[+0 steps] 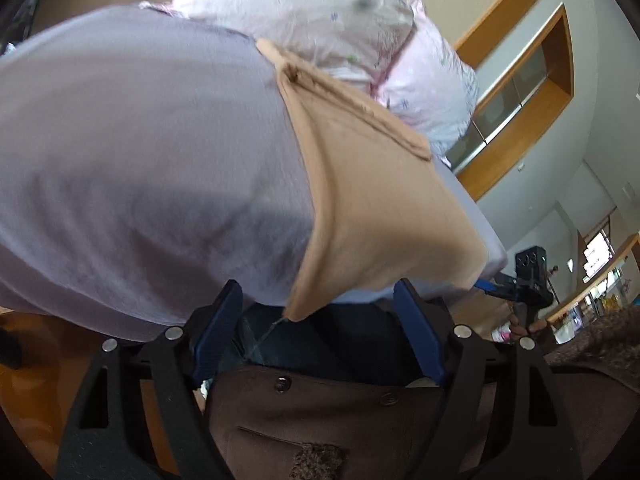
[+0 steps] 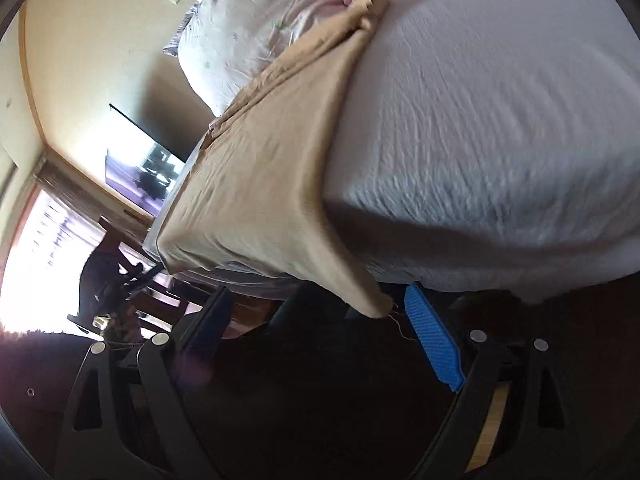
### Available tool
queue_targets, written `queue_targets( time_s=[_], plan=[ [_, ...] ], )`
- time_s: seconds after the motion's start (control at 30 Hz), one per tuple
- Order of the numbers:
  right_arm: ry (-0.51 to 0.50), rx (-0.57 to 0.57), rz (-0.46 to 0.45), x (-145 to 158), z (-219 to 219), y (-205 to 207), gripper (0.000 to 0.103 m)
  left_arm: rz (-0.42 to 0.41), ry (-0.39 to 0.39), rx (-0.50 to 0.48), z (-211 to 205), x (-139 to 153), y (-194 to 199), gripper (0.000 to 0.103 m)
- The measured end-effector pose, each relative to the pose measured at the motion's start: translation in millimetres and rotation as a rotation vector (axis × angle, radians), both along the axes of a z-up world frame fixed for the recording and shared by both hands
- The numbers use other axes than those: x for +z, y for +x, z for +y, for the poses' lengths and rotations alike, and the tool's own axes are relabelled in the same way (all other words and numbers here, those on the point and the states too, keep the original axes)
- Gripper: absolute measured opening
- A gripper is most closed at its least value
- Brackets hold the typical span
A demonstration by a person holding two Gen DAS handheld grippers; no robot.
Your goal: Fold small clothes
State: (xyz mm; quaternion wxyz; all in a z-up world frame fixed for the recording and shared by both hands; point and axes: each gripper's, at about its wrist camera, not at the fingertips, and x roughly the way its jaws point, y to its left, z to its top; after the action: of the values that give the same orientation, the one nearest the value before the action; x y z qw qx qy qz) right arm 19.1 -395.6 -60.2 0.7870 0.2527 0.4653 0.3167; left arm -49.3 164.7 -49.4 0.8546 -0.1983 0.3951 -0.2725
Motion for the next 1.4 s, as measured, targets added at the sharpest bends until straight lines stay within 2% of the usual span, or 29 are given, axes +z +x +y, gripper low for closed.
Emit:
queue_targets(
  time_s=[0.13, 0.17, 0.2, 0.23, 0.27, 0.3, 0.37, 0.43, 0.53, 0.6, 0.67, 0.73, 0.8, 0.87, 0.93, 0.97, 1.07, 1.1, 1.17, 1.2, 1.23, 1.27, 1.3, 1.33, 1.37, 1.4],
  plan=[
    [0.086, 0.06, 0.011, -19.8, 16.5, 17.6, 0.09, 0.004, -0.051, -0.059, -25.4, -14.7, 16.5, 0.076],
    [0.111, 0.077, 0.012, -22.8, 20.2, 18.4, 0.082, 0.01, -0.076, -0.061, -30.0, -18.7, 22.1, 0.072],
    [0.156, 0.107, 0.008, -24.7, 25.2, 19.0, 0.054, 0.022, -0.097, -0.058, -31.5, -21.6, 25.9, 0.055],
    [0.183, 0.13, -0.003, -22.2, 27.5, 14.1, 0.036, 0.035, -0.122, -0.059, -31.3, -24.1, 27.9, 0.041],
    [0.194, 0.142, -0.025, -19.4, 26.8, 10.2, 0.011, 0.058, -0.16, -0.055, -29.5, -28.1, 30.2, 0.012],
    [0.208, 0.149, -0.065, -11.2, 26.7, 5.0, 0.01, 0.074, -0.21, -0.053, -25.4, -30.8, 30.0, 0.008],
    [0.242, 0.151, -0.119, 6.6, 22.7, -0.7, 0.009, 0.069, -0.286, -0.054, -17.9, -26.6, 24.1, 0.007],
    [0.262, 0.145, -0.204, 36.9, 18.6, 0.3, 0.009, 0.032, -0.308, -0.045, -13.5, -11.5, 18.7, 0.007],
    [0.273, 0.138, -0.363, 93.6, 17.4, 16.7, 0.009, -0.08, -0.33, -0.036, -10.6, 37.6, 27.1, 0.007],
    [0.257, 0.125, -0.453, 129.3, 16.7, 37.4, 0.009, -0.147, -0.306, -0.02, -13.9, 69.9, 45.3, 0.007],
    [0.219, 0.082, -0.532, 165.0, 29.7, 77.1, 0.009, -0.213, -0.286, 0.012, -16.9, 101.3, 76.7, 0.007],
    [0.175, 0.019, -0.561, 186.0, 38.6, 122.2, 0.009, -0.255, -0.257, 0.05, -19.2, 123.6, 112.3, 0.007],
    [0.145, -0.046, -0.535, 190.5, 44.0, 173.3, 0.009, -0.268, -0.213, 0.1, -31.0, 137.3, 166.9, 0.007],
    [0.095, -0.129, -0.469, 180.4, 47.6, 224.1, 0.009, -0.239, -0.188, 0.129, -40.8, 136.9, 214.4, 0.007],
    [0.055, -0.197, -0.374, 154.8, 50.7, 275.5, 0.009, -0.182, -0.159, 0.161, -48.0, 127.3, 259.0, 0.007],
    [0.022, -0.224, -0.337, 141.5, 50.6, 287.2, 0.009, -0.134, -0.147, 0.173, -53.1, 117.1, 287.0, 0.007],
    [-0.091, -0.305, -0.213, 106.3, 53.7, 327.4, 0.009, -0.04, -0.098, 0.195, -59.7, 92.5, 331.5, 0.007],
    [-0.103, -0.334, -0.139, 92.2, 53.8, 342.0, 0.009, 0.011, -0.089, 0.203, -61.0, 79.7, 346.3, 0.008],
    [-0.105, -0.378, -0.058, 76.9, 52.7, 356.4, 0.011, 0.112, -0.096, 0.245, -56.6, 59.0, 367.6, 0.012],
    [-0.103, -0.408, -0.018, 70.9, 50.4, 363.3, 0.015, 0.15, -0.126, 0.275, -49.6, 50.2, 372.3, 0.014],
    [-0.118, -0.449, -0.007, 71.3, 47.0, 365.6, 0.023, 0.185, -0.202, 0.299, -38.1, 42.0, 373.8, 0.017],
    [-0.112, -0.489, -0.02, 74.1, 42.3, 364.7, 0.055, 0.202, -0.28, 0.311, -27.8, 37.2, 371.4, 0.02],
    [-0.072, -0.514, -0.057, 78.6, 37.0, 362.4, 0.077, 0.209, -0.321, 0.327, -20.1, 35.9, 367.7, 0.029],
    [-0.028, -0.532, -0.101, 86.2, 31.3, 357.2, 0.081, 0.208, -0.351, 0.353, -11.0, 37.3, 363.3, 0.034],
    [0.004, -0.522, -0.127, 91.6, 29.1, 353.2, 0.081, 0.194, -0.358, 0.385, -1.9, 42.6, 355.5, 0.049],
    [0.038, -0.487, -0.157, 98.3, 29.2, 345.7, 0.081, 0.177, -0.344, 0.411, 5.1, 49.9, 346.3, 0.059]
  ],
)
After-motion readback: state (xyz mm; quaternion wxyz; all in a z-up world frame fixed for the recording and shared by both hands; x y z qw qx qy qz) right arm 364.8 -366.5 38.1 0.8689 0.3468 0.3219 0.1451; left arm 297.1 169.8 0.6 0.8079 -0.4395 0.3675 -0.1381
